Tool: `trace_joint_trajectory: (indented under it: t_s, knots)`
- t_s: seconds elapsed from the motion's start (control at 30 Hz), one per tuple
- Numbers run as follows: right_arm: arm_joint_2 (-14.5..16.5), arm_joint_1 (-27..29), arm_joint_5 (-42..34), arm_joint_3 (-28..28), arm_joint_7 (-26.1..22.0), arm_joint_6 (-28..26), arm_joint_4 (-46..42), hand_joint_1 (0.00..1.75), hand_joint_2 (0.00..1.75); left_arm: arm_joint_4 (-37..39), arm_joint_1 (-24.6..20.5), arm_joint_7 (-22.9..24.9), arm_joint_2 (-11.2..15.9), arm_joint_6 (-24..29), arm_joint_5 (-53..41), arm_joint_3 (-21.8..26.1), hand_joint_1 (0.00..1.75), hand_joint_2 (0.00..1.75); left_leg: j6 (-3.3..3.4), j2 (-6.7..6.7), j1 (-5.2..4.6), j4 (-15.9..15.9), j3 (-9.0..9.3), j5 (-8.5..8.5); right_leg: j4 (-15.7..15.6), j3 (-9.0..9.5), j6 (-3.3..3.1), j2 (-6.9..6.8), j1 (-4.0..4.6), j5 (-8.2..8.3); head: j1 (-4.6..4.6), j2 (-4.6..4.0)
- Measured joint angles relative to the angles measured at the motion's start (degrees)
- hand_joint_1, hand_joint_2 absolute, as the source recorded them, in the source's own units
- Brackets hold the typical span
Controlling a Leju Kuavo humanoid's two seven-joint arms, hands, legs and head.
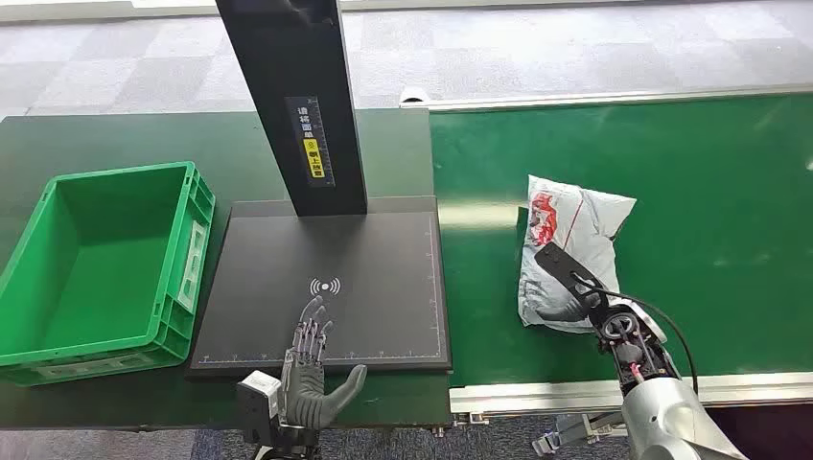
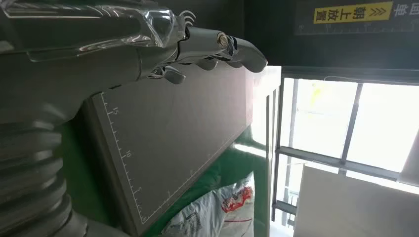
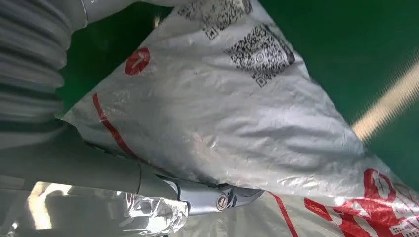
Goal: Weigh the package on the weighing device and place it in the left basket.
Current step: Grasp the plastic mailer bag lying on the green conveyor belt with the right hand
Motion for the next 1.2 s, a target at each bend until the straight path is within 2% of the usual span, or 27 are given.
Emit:
trace_joint_trajectory:
  t_s: [0.13,0.27,0.57,1.03,1.1,1.2]
  knots:
    - [1.67,0.03,0.34,0.55,4.28,1.37,0.34,0.0,1.75,0.24,-0.62,0.48,-0.26,-0.4,0.15,-0.13,0.0,1.75,-0.05,0.16,0.02,-0.02,0.48,-0.17,-0.01,0.39,-0.05,0.16,0.04,-0.1,-0.01,0.0]
    - [3.02,0.2,0.58,1.12,8.23,1.76,0.74,1.72,1.75,0.41,-0.98,1.01,-0.56,-0.88,0.28,-0.22,0.0,1.75,-0.09,0.18,0.08,-0.04,1.29,-0.5,-0.04,1.23,-0.11,0.18,0.12,-0.43,0.0,0.0]
    - [3.11,1.16,-1.84,0.47,7.1,0.95,0.85,1.75,1.75,0.67,-1.02,1.58,-0.58,-1.63,0.32,-0.68,0.0,1.75,-0.1,0.2,0.18,-0.04,2.54,-1.02,-0.05,2.45,-0.13,0.22,0.26,-0.92,0.01,0.0]
    - [2.74,3.18,-4.51,-2.09,3.68,-3.59,0.85,1.75,1.75,2.1,-1.39,1.64,-0.52,-2.43,0.25,-1.09,0.0,1.75,-0.05,0.05,0.18,-0.03,2.5,-1.17,-0.05,2.48,-0.04,0.08,0.25,-1.18,0.01,0.0]
    - [2.76,3.47,-5.02,-2.38,1.87,-5.1,0.85,1.75,1.75,2.22,-1.4,1.63,-0.52,-2.62,0.25,-1.09,0.0,1.75,-0.03,0.03,0.18,-0.03,2.44,-1.19,-0.05,2.46,-0.04,0.06,0.25,-1.18,-0.01,0.0]
    - [2.79,3.77,-6.8,-2.73,-3.95,-8.25,0.73,1.75,1.75,2.24,-1.36,1.51,-0.48,-2.46,0.25,-1.01,0.0,1.75,-0.02,-0.01,0.17,-0.03,2.25,-1.18,-0.05,2.36,-0.03,0.03,0.22,-1.17,0.01,0.0]
